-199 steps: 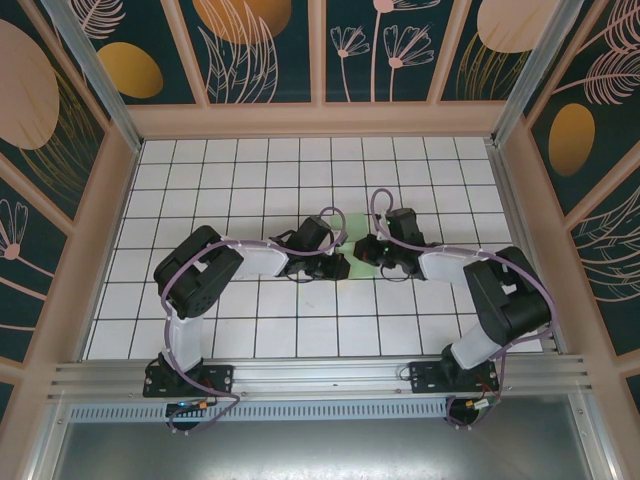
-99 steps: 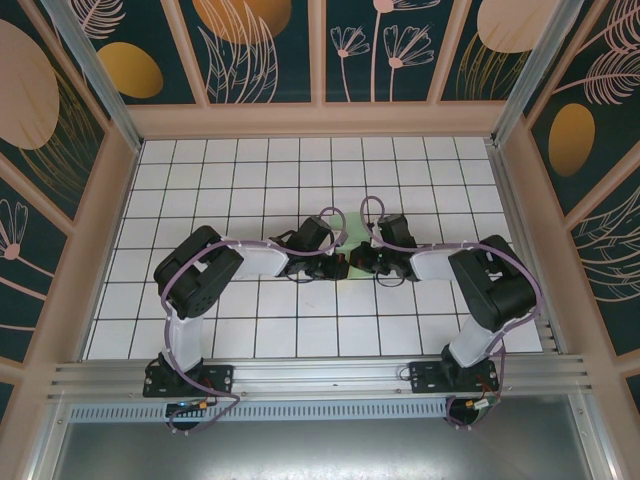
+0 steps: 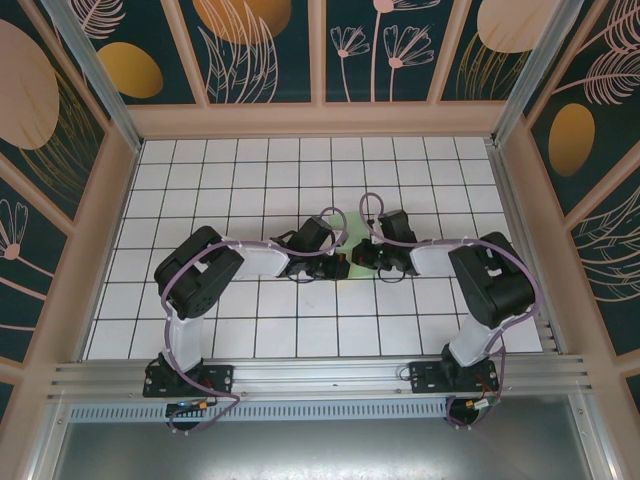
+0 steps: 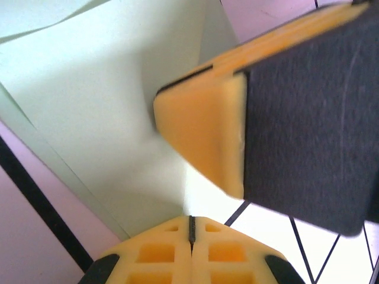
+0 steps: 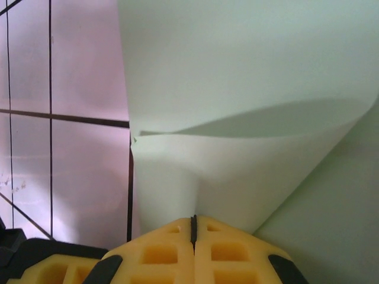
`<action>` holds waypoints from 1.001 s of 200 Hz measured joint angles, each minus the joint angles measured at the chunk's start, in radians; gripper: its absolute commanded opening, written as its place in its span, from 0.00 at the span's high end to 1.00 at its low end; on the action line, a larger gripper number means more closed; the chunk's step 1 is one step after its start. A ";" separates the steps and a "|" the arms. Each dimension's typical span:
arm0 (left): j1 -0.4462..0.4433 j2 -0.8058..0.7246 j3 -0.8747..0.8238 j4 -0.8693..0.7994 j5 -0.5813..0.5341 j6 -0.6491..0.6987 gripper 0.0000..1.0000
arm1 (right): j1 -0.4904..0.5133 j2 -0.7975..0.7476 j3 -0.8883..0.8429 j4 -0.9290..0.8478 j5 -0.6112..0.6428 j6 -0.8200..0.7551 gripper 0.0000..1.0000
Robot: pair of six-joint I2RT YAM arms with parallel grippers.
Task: Fold a paper plane with a square sheet of paper (fold left side to right side)
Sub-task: Fold the triangle a second time at the center of the table.
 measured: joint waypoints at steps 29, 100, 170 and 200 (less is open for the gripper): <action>0.000 0.000 0.000 0.000 0.000 0.000 1.00 | -0.034 0.013 0.027 -0.020 0.018 -0.020 1.00; 0.000 0.000 0.000 0.001 0.000 0.000 1.00 | -0.103 0.046 0.077 -0.051 0.012 -0.053 1.00; -0.002 0.000 0.000 0.007 -0.008 0.000 1.00 | -0.190 0.079 0.133 -0.070 0.009 -0.079 1.00; -0.002 0.000 0.000 0.008 -0.008 0.000 1.00 | -0.208 0.071 0.149 -0.070 0.021 -0.079 1.00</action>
